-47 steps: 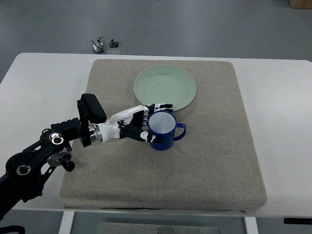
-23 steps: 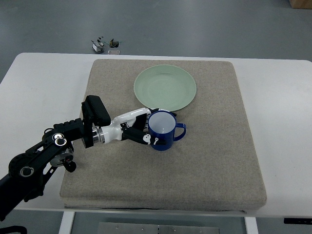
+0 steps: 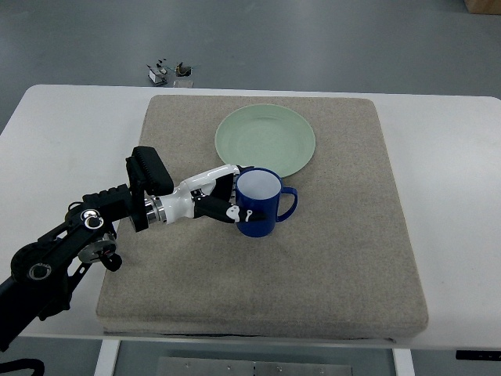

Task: Place cup left of plate with left hand
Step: 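Carry the blue mug with the left hand past the plate, away from it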

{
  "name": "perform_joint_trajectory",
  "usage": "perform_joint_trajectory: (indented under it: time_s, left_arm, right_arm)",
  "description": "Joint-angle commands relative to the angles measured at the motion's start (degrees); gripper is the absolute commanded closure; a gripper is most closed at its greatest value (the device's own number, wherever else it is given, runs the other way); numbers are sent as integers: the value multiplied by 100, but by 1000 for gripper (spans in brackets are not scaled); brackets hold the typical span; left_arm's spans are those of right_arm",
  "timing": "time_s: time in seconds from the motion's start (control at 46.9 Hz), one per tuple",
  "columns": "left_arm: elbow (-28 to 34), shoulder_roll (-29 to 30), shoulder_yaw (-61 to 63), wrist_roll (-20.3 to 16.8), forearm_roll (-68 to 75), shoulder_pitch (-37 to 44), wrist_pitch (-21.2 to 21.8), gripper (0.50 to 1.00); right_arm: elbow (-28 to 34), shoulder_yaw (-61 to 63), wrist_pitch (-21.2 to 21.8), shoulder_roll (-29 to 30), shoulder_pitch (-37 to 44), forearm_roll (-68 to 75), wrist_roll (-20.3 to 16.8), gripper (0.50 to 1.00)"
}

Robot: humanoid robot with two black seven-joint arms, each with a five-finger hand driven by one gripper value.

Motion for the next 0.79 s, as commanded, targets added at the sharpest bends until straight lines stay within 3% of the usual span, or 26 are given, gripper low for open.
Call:
perform_joint_trajectory:
  time_s: [0.0,0.384,0.534,0.768]
  left_arm:
    - [53,48,-392,0,-1,-39,0,1000]
    - [1046,109,-1412,-141,-19,-365,511,1000]
    - [1310,118,-1324,-220,-10,-338,1258,1000]
    - [1477,92,-1306,-343,-10,-303,1531,1000]
  right_arm:
    - [0,0,0,0,0,6,0,566]
    - [0,0,0,0,0,-2,0,566]
    - [0,0,8,0,0,-2,0,566]
    - [0,0,0,0,0,-2,0,566]
